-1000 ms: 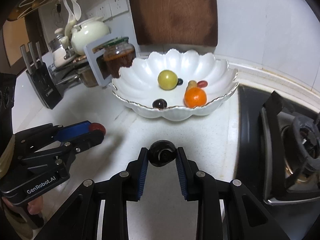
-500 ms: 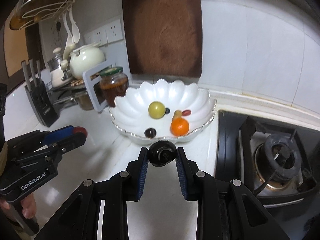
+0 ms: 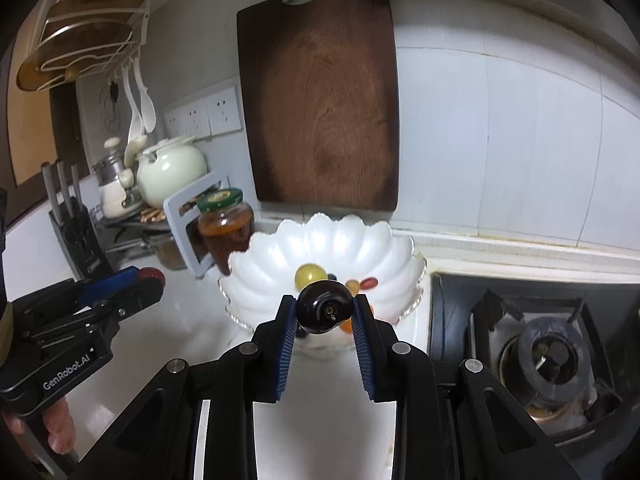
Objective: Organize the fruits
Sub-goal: 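Lift and carry the red date and the dark plum over the white bowl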
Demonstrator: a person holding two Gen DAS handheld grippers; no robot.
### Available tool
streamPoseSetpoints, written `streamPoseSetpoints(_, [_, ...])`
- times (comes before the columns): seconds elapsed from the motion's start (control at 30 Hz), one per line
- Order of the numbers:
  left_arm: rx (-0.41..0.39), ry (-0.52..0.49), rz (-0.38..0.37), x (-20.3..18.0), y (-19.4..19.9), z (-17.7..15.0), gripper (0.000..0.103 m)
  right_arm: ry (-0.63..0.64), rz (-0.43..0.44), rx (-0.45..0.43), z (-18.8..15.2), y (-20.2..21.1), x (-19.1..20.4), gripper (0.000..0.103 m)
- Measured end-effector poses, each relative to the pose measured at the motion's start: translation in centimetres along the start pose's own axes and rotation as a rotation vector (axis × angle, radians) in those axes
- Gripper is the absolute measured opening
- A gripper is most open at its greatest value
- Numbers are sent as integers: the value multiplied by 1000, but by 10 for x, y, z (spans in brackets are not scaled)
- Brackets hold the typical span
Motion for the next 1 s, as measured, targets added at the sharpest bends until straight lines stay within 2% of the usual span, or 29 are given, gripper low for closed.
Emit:
streamPoseSetpoints(0.17, [-22, -2, 19, 1, -6, 14, 29, 2, -17, -22, 14, -7, -2, 30])
streamPoseSetpoints(0.5, [-18, -1, 13, 3, -31, 39, 29, 10, -27, -31, 38, -26, -5, 30])
streamPoseSetpoints(1.0, [17, -44, 31, 4, -89, 67, 29, 40, -55, 28, 65, -79, -14, 30])
Point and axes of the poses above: each gripper's, at about its wrist camera, not at the fingertips, and y roughly against the way its jaws point, x to its left, z to its top, the point moved 4 cm from there along -y, roughly the way its jaws point, and after that the axes turned 3 degrees about y, right-handed, at the moved point
